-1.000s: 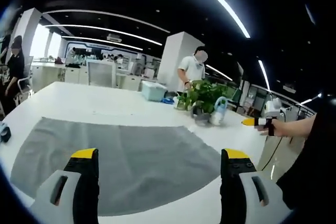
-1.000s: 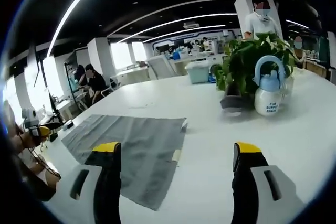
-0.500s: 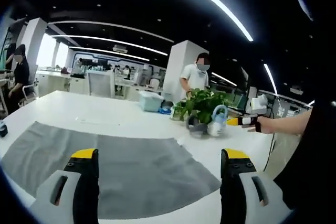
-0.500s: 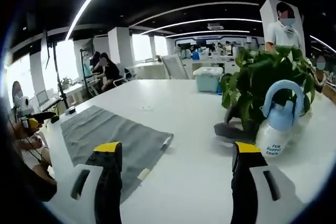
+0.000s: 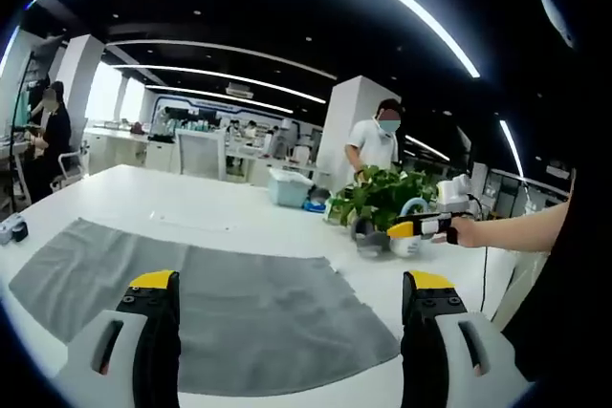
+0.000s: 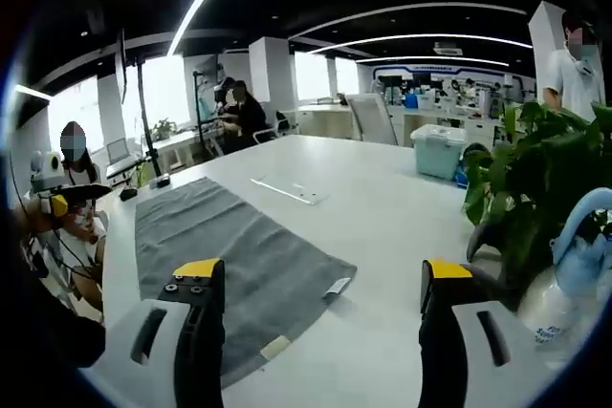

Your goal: Fold the towel on the table until its edges align and the towel forms a compact rectangular stack.

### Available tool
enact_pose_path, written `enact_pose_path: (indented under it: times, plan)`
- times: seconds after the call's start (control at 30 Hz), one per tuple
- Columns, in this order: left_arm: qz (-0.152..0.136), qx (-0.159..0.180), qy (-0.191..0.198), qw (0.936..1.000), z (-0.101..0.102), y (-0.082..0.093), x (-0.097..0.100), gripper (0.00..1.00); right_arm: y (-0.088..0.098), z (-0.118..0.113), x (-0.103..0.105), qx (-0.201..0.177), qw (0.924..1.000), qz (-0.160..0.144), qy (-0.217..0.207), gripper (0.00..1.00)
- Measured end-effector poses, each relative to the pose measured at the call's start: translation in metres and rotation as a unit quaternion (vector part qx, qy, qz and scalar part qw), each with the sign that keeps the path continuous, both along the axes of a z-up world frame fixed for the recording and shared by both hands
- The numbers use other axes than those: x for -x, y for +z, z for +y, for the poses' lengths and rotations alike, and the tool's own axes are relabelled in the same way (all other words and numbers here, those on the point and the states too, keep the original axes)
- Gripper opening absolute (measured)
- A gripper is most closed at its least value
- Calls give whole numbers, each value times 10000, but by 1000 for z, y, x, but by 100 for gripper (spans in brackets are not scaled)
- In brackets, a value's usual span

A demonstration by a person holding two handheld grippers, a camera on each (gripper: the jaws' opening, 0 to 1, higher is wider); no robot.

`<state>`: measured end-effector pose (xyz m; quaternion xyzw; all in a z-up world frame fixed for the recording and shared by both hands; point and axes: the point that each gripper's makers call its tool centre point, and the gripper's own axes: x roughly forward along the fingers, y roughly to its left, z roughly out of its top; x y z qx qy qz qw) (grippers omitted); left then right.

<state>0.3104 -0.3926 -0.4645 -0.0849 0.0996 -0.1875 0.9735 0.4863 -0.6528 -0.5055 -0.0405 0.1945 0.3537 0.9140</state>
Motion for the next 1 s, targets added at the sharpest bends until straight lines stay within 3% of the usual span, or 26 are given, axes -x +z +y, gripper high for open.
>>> enact_pose_path:
  times: [0.07, 0.13, 0.23, 0.33, 0.4, 0.5, 0.63, 0.77, 0.93, 1.0]
  plan:
    - [152, -56, -180, 9997, -15, -6, 3, 100, -4, 6, -8, 210, 9996, 64, 149, 84]
    - [347, -96, -486, 9982, -32, -13, 7, 100, 5, 12, -17, 274, 9993, -18, 241, 83]
    - [277, -149, -873, 9957, -58, -11, 4, 100, 20, 21, -31, 228, 9983, -193, 510, 82]
    - [318, -97, -1179, 9925, -78, -14, 2, 100, 23, 26, -43, 274, 9975, -137, 640, 80]
    - [301, -254, -1395, 9894, -89, -16, 3, 99, 27, 32, -46, 323, 9957, -174, 847, 80]
    - [148, -276, -1479, 9885, -97, -9, 5, 99, 32, 45, -43, 143, 9908, -38, 1343, 80]
    - [196, -11, -1413, 9898, -99, -5, 2, 99, 32, 43, -54, 546, 9856, 40, 1601, 79]
    - [236, 114, -1400, 9898, -98, -4, -1, 99, 37, 49, -64, 646, 9823, 72, 1755, 79]
    - [279, -307, -1335, 9902, -97, -11, -2, 99, 30, 58, -74, 765, 9791, 93, 1881, 77]
    - [376, -340, -1359, 9894, -100, -20, -2, 99, 15, 63, -73, 951, 9753, 140, 1989, 75]
